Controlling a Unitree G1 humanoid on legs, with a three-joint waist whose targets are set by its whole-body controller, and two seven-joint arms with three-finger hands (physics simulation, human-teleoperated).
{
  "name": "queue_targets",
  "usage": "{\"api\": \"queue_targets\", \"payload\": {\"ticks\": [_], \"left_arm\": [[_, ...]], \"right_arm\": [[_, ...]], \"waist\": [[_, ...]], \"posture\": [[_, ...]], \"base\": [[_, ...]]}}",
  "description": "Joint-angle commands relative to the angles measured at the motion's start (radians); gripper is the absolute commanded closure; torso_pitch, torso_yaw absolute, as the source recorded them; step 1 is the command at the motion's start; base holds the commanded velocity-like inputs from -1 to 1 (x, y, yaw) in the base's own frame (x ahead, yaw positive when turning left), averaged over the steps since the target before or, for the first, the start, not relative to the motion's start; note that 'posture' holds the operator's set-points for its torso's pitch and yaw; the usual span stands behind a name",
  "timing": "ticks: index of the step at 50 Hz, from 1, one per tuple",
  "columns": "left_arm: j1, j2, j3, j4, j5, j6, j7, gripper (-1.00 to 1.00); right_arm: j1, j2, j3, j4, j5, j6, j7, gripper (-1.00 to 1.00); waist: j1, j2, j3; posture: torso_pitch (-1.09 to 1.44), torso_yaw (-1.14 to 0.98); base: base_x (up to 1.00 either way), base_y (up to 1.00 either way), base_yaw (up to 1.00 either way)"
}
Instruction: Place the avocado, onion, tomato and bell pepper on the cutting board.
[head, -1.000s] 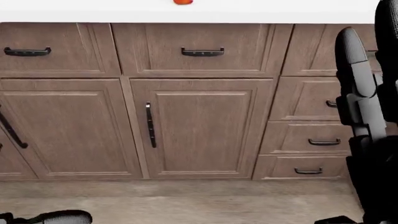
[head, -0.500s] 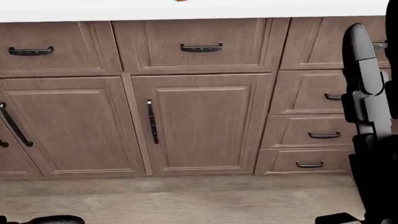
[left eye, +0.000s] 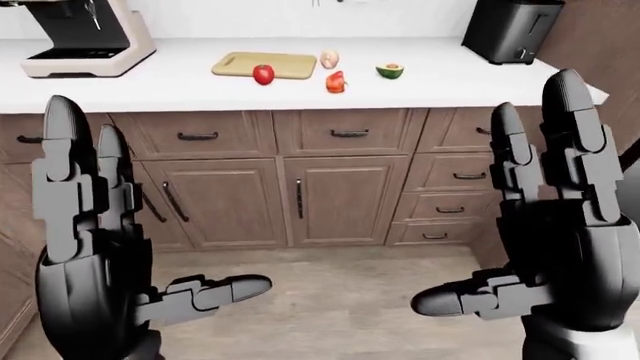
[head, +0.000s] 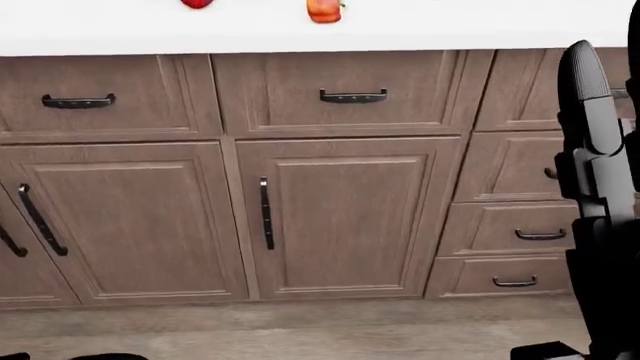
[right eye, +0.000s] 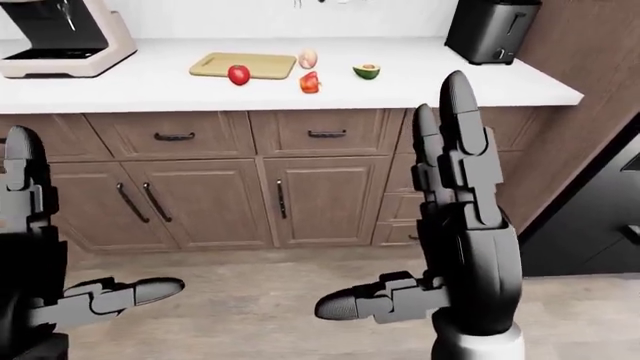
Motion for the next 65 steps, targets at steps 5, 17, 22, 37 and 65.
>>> {"api": "queue_targets", "payload": {"ticks": [5,17,22,37,65], "left_arm": [[-0.01,-0.022,0.005,-0.042,0.025,-0.032,-0.024,-1.0],[-0.008,-0.081,0.004,-0.042,0.068,-0.057,-0.089,-1.0],[-0.012,-0.088,0.011,-0.042,0.068,-0.057,-0.095,-1.0],[-0.01,-0.089,0.01,-0.042,0.071,-0.057,-0.098,-1.0],[-0.001,-0.12,-0.009,-0.042,0.101,-0.074,-0.122,-1.0]], "right_arm": [[-0.015,0.008,-0.002,-0.038,-0.009,-0.016,0.013,-1.0],[-0.021,0.045,-0.001,-0.038,-0.024,0.004,0.047,-1.0],[-0.022,0.023,-0.006,-0.038,-0.039,0.008,0.037,-1.0],[-0.021,0.072,-0.002,-0.038,-0.088,0.017,0.083,-1.0],[-0.023,0.072,0.007,-0.038,-0.079,0.012,0.086,-1.0]], "waist": [[-0.003,0.013,-0.005],[0.017,0.061,0.005],[0.031,0.026,0.001],[-0.01,0.061,-0.029],[-0.015,0.061,-0.011]], "posture": [[0.0,0.0],[0.0,0.0],[0.0,0.0],[0.0,0.0],[0.0,0.0]], "base": [[0.25,0.2,0.0],[0.43,0.19,0.0],[0.63,0.19,0.0],[0.64,0.19,0.0],[0.44,0.1,0.0]]}}
